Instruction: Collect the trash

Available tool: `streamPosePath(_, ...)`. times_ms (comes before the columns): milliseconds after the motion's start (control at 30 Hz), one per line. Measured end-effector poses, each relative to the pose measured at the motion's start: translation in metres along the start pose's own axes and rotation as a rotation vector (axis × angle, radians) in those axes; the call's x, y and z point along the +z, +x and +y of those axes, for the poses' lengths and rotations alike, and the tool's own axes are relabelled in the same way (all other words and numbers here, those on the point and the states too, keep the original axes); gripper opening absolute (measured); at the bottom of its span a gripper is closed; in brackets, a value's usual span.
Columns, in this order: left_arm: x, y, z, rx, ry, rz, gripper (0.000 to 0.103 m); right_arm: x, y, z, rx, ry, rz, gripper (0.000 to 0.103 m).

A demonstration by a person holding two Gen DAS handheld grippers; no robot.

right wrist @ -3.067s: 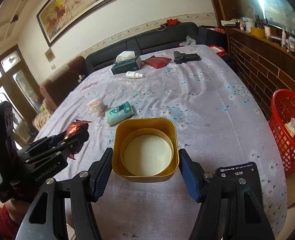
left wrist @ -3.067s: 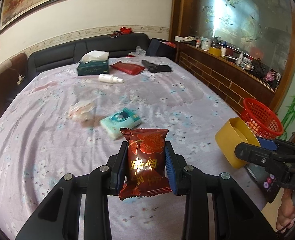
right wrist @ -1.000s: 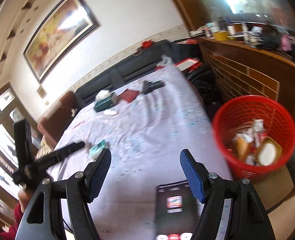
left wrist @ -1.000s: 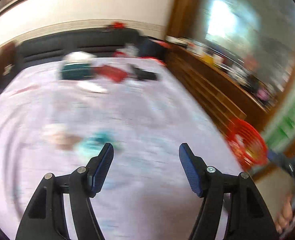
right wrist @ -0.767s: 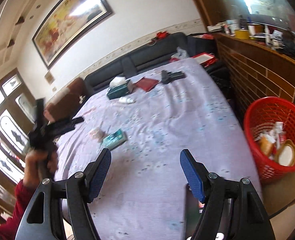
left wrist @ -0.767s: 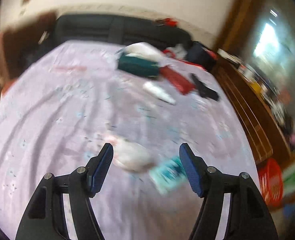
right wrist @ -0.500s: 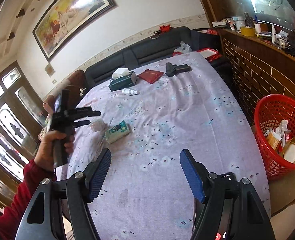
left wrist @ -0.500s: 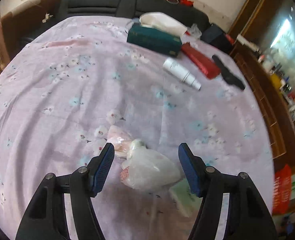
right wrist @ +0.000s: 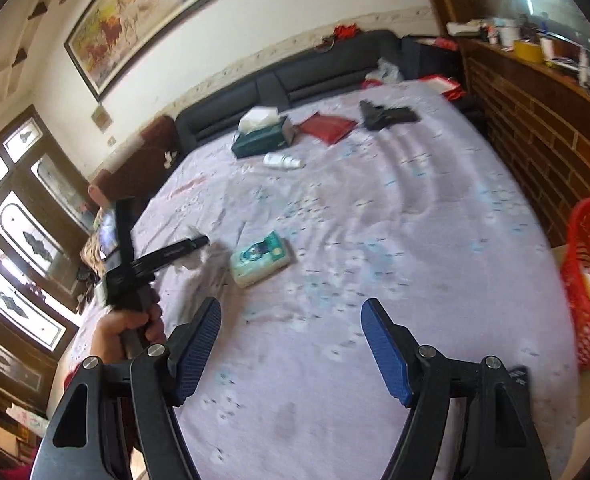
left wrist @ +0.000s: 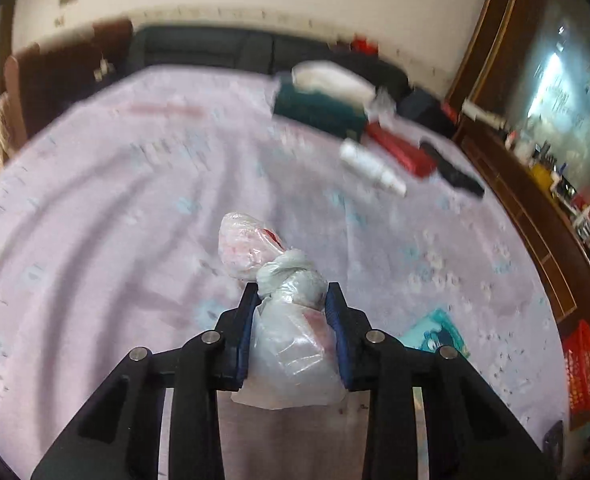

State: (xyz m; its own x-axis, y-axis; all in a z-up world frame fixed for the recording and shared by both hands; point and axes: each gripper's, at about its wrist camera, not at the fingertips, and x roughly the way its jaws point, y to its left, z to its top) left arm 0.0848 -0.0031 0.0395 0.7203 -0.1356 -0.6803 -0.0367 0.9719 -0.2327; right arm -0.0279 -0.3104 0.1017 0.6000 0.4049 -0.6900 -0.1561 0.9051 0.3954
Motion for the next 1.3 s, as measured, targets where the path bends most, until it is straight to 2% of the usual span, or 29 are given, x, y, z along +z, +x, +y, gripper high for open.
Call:
streamPosePath(100,0.002,-0.009,0.008,0.027,-0.007,-0.061,0.031,0.009,0.041,0.015,0.006,0.02,0.074,0.077)
streamPosePath(167,0.001,-0.01,0.013,0.032,-0.017,-0.066,0.031,0.014,0.069,0.022,0.021,0.041,0.117,0.077)
streamPosePath(333,0.002,-0.006,0.025,0.042,-0.052,-0.056,0.031,0.029,0.137,0.028,-0.026,0.11,0.208,0.077)
streamPosePath(433,0.001,-0.01,0.025,0.063,-0.042,-0.074,0.031,0.037,0.163,0.029,-0.016,0.154,0.247,0.077)
streamPosePath(567,0.003,-0.012,0.028,0.072,-0.061,-0.085,0.031,0.049,0.181,0.03,-0.049,0.188,0.274,0.077)
streamPosePath(700,0.003,-0.011,0.032,0.073,-0.08,-0.081,0.031,0.065,0.203,0.044,-0.101,0.133,0.3,0.077)
streamPosePath(800,0.003,-0.011,0.034,0.077,-0.087,-0.079,0.031,0.07,0.222,0.061,-0.154,0.015,0.317,0.077)
streamPosePath(900,0.003,-0.011,0.034,0.078,-0.091,-0.076,0.031,0.06,0.222,0.072,-0.178,-0.09,0.314,0.077)
streamPosePath(933,0.003,-0.01,0.034,0.078,-0.088,-0.074,0.031,0.056,0.22,0.074,-0.187,-0.112,0.306,0.073)
streamPosePath(967,0.003,-0.009,0.033,0.077,-0.084,-0.072,0.031,0.051,0.217,0.074,-0.203,-0.138,0.296,0.062)
streamPosePath(1067,0.002,-0.009,0.028,0.065,-0.062,-0.069,0.031,0.04,0.207,0.071,-0.2,-0.169,0.256,0.047)
streamPosePath(1133,0.002,-0.01,0.025,0.055,-0.05,-0.073,0.031,0.034,0.195,0.063,-0.185,-0.144,0.232,0.041)
streamPosePath(1300,0.0,-0.014,0.012,0.008,-0.004,-0.085,0.031,0.011,0.134,0.05,-0.138,-0.116,0.102,0.039)
